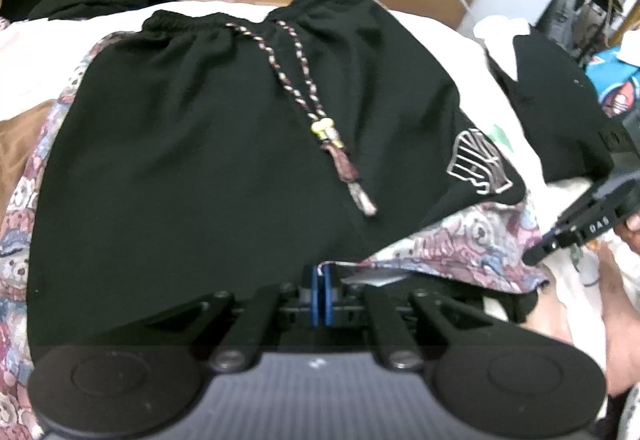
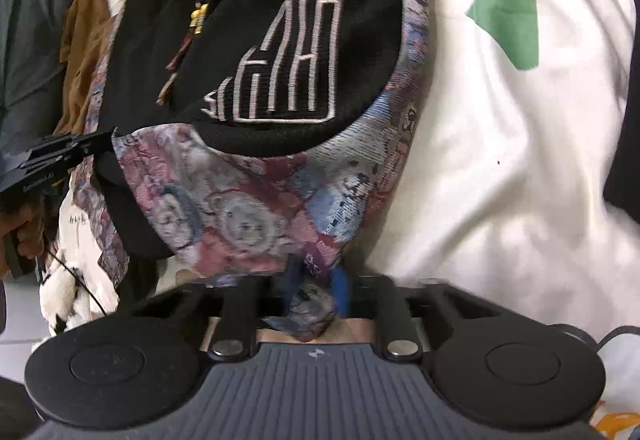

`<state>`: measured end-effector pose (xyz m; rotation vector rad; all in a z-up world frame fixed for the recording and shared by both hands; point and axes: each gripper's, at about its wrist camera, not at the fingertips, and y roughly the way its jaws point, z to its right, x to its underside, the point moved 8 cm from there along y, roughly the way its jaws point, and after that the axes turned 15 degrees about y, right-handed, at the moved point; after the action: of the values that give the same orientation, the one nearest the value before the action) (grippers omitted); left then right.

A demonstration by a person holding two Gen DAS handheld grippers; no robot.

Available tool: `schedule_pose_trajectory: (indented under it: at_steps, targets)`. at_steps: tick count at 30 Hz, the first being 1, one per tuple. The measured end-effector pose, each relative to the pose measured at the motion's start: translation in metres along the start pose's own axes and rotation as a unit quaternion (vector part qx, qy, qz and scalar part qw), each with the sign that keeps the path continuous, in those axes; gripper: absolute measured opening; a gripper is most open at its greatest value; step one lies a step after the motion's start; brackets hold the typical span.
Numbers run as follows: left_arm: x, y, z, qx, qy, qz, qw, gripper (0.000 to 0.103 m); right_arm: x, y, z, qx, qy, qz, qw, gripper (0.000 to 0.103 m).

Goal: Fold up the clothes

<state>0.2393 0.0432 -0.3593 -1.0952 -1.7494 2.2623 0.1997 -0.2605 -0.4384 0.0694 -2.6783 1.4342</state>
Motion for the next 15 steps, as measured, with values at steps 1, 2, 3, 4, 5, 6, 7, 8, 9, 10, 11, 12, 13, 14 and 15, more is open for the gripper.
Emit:
schedule_pose_trajectory:
  at_steps: [1,2,3,4,5,6,7,8,9,10,11,12,13,14,15]
  targets:
    - [0.0,-0.001,0.002,0.004,0.002,0.0,1.0,0.004,0.001,-0.003,0.0,0.002,-0.003,0.0,1.0,0.004]
    - [0.001,-0.002,0.005,0.008,0.003,0.0,1.0,0.004,0.002,-0.01,0.001,0.003,-0.005,0.002,1.0,0.004]
    - [0.0,-0.005,0.01,0.018,0.005,0.001,0.9998,0.004,0.003,-0.017,0.002,0.004,-0.006,0.004,1.0,0.004]
    - [-0.001,-0.006,0.014,0.023,0.006,0.002,0.9997,0.004,0.002,-0.022,0.003,0.005,-0.006,0.006,1.0,0.004]
    - [-0.002,-0.007,0.018,0.029,0.008,0.004,0.9996,0.004,0.002,-0.032,0.007,0.007,-0.007,0.01,1.0,0.003]
    - [-0.003,-0.009,0.023,0.036,0.01,0.006,0.9993,0.004,0.002,-0.043,0.011,0.012,-0.011,0.016,1.0,0.003]
    - [-0.006,-0.011,0.028,0.044,0.013,0.008,0.9989,0.004,0.001,-0.047,0.014,0.014,-0.017,0.019,1.0,0.003]
    - [-0.009,-0.014,0.037,0.057,0.017,0.013,0.9981,0.004,-0.001,-0.058,0.019,0.023,-0.021,0.025,0.999,0.003]
    - [-0.012,-0.015,0.042,0.064,0.02,0.014,0.9976,0.004,-0.002,-0.064,0.021,0.029,-0.025,0.028,0.999,0.003]
    - [-0.013,-0.016,0.048,0.071,0.023,0.015,0.9971,0.004,-0.004,-0.07,0.024,0.035,-0.028,0.031,0.998,0.003]
    - [-0.015,-0.017,0.053,0.077,0.026,0.017,0.9965,0.004,-0.006,-0.079,0.027,0.043,-0.03,0.036,0.998,0.003]
    - [-0.017,-0.019,0.059,0.086,0.028,0.018,0.9957,0.004,-0.009,-0.087,0.03,0.05,-0.032,0.041,0.997,0.003]
    - [-0.019,-0.02,0.065,0.095,0.03,0.02,0.9948,0.004,-0.011,-0.094,0.033,0.055,-0.035,0.045,0.997,0.003]
    - [-0.021,-0.021,0.071,0.104,0.032,0.021,0.9939,0.004,-0.013,-0.099,0.035,0.058,-0.037,0.047,0.997,0.003]
    - [-0.022,-0.022,0.077,0.116,0.034,0.022,0.9924,0.004,-0.014,-0.102,0.037,0.06,-0.04,0.048,0.996,0.003]
